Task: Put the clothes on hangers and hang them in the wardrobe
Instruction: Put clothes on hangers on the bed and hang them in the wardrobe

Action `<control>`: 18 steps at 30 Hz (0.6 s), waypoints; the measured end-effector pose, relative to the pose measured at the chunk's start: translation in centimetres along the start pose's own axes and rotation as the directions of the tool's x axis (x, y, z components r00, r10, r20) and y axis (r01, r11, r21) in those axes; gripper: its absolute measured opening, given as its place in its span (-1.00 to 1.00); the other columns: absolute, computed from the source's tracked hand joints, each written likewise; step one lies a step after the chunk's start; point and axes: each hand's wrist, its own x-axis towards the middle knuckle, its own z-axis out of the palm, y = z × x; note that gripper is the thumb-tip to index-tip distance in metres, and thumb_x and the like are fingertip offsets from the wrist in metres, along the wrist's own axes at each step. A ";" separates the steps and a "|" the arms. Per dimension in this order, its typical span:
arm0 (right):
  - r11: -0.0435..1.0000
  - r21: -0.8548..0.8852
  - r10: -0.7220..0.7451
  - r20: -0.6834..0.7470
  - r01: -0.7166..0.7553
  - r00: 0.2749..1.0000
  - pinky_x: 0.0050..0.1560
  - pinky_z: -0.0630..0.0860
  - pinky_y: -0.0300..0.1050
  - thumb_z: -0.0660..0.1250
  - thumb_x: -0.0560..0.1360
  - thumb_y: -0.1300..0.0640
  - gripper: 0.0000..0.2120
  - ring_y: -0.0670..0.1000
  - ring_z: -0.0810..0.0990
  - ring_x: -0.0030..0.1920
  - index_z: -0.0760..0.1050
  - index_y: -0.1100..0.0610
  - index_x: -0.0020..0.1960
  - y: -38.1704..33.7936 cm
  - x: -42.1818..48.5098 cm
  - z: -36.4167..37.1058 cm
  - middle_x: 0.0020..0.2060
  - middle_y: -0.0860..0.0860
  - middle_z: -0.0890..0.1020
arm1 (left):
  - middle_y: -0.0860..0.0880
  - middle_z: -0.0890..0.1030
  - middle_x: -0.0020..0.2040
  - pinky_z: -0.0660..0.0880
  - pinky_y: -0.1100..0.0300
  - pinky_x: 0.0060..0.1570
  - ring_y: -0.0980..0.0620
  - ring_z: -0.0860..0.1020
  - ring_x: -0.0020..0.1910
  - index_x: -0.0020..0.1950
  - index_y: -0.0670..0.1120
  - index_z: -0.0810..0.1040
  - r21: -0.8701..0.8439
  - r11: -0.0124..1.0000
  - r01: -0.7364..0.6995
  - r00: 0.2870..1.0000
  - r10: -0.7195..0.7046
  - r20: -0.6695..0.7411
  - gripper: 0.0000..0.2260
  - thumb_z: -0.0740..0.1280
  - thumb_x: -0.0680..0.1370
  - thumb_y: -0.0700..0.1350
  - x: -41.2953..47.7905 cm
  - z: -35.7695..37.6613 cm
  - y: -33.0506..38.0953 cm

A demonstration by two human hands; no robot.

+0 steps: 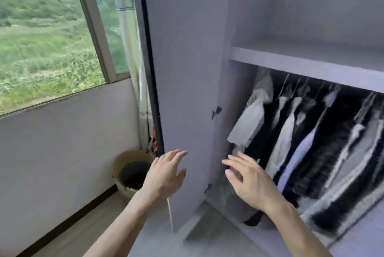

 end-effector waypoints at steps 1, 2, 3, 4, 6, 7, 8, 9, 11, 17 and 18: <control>1.000 -0.010 0.021 -0.031 -0.021 0.999 0.50 0.19 -0.18 0.18 0.63 -0.08 -0.65 -0.19 0.10 0.54 0.46 -0.14 0.40 1.1 -0.2 -1.4 0.44 -0.21 0.41 | 0.06 0.36 0.52 0.27 0.04 0.44 0.00 0.30 0.50 0.55 0.10 0.27 -0.005 0.999 -0.048 0.999 0.048 -0.001 -0.49 0.25 0.60 0.06 1.4 0.0 1.8; 0.999 -0.021 0.042 -0.060 -0.043 0.997 0.50 0.18 -0.19 0.18 0.64 -0.08 -0.65 -0.19 0.10 0.54 0.45 -0.14 0.41 2.2 -0.3 -2.7 0.44 -0.21 0.40 | 0.06 0.34 0.52 0.25 0.04 0.46 0.00 0.29 0.51 0.56 0.10 0.26 -0.006 0.996 -0.089 0.996 0.089 0.001 -0.49 0.25 0.61 0.06 2.6 -0.1 3.7; 0.997 -0.030 0.064 -0.090 -0.067 0.994 0.49 0.13 -0.22 0.17 0.64 -0.09 -0.64 -0.19 0.09 0.54 0.45 -0.14 0.41 3.1 -0.4 -3.8 0.44 -0.22 0.40 | 0.06 0.32 0.53 0.22 0.05 0.48 0.01 0.27 0.52 0.57 0.11 0.24 -0.007 0.992 -0.123 0.992 0.123 0.006 -0.50 0.24 0.63 0.05 3.9 -0.1 5.3; 0.995 -0.037 0.085 -0.121 -0.090 0.989 0.48 0.09 -0.25 0.16 0.64 -0.10 -0.64 -0.20 0.09 0.54 0.44 -0.15 0.41 4.0 -0.5 -4.9 0.44 -0.23 0.39 | 0.08 0.30 0.54 0.20 0.07 0.49 0.02 0.25 0.53 0.57 0.12 0.22 -0.009 0.988 -0.151 0.988 0.152 0.013 -0.50 0.23 0.63 0.05 5.0 -0.1 6.7; 0.990 -0.048 0.119 -0.176 -0.129 0.977 0.47 0.04 -0.27 0.15 0.65 -0.10 -0.64 -0.21 0.07 0.54 0.42 -0.17 0.42 5.6 -0.3 -6.5 0.46 -0.24 0.36 | 0.10 0.28 0.55 0.17 0.10 0.48 0.03 0.23 0.53 0.57 0.14 0.21 -0.014 0.980 -0.196 0.980 0.197 0.025 -0.50 0.21 0.64 0.03 7.6 0.0 8.9; 0.987 -0.050 0.137 -0.202 -0.150 0.970 0.47 0.04 -0.26 0.15 0.65 -0.11 -0.63 -0.21 0.06 0.54 0.40 -0.17 0.43 6.3 -0.1 -7.2 0.47 -0.24 0.35 | 0.10 0.28 0.55 0.17 0.12 0.47 0.03 0.23 0.53 0.57 0.14 0.20 -0.020 0.978 -0.210 0.977 0.210 0.033 -0.50 0.21 0.64 0.03 8.9 0.1 9.7; 0.984 -0.049 0.155 -0.223 -0.170 0.962 0.48 0.04 -0.24 0.15 0.64 -0.12 -0.62 -0.21 0.05 0.55 0.38 -0.18 0.44 6.9 0.2 -7.8 0.48 -0.23 0.33 | 0.10 0.28 0.55 0.17 0.12 0.47 0.02 0.24 0.53 0.57 0.14 0.20 -0.029 0.975 -0.219 0.974 0.220 0.046 -0.50 0.21 0.63 0.02 10.3 0.2 10.3; 0.981 -0.047 0.172 -0.242 -0.188 0.955 0.50 0.04 -0.23 0.15 0.64 -0.13 -0.61 -0.22 0.03 0.55 0.36 -0.18 0.46 7.6 0.6 -8.3 0.49 -0.23 0.30 | 0.09 0.28 0.55 0.18 0.12 0.47 0.01 0.24 0.52 0.57 0.14 0.20 -0.038 0.973 -0.229 0.971 0.231 0.055 -0.50 0.21 0.63 0.01 11.6 0.2 10.9; 0.975 -0.058 0.194 -0.272 -0.217 0.943 0.52 0.00 -0.21 0.13 0.64 -0.14 -0.58 -0.21 -0.03 0.56 0.31 -0.18 0.49 8.7 1.8 -9.4 0.52 -0.23 0.24 | 0.09 0.29 0.55 0.22 0.10 0.46 0.00 0.27 0.51 0.57 0.12 0.22 -0.066 0.964 -0.256 0.963 0.260 0.066 -0.50 0.21 0.63 -0.02 14.3 0.2 12.1; 0.938 -0.191 0.207 -0.365 -0.291 0.908 0.53 -0.12 -0.19 0.07 0.64 -0.16 -0.53 -0.17 -0.12 0.58 0.18 -0.20 0.54 11.6 8.6 -13.3 0.58 -0.19 0.08 | 0.10 0.33 0.52 0.30 0.09 0.42 0.01 0.32 0.47 0.55 0.10 0.25 -0.139 0.945 -0.295 0.947 0.309 0.093 -0.52 0.21 0.63 -0.03 24.3 0.8 13.9; 0.926 -0.220 0.208 -0.379 -0.306 0.902 0.54 -0.11 -0.17 0.07 0.64 -0.16 -0.53 -0.15 -0.11 0.58 0.18 -0.20 0.54 12.1 10.1 -14.1 0.58 -0.17 0.09 | 0.11 0.36 0.50 0.29 0.10 0.42 0.01 0.34 0.46 0.54 0.10 0.29 -0.141 0.944 -0.300 0.945 0.314 0.092 -0.54 0.22 0.62 -0.04 26.1 0.8 14.0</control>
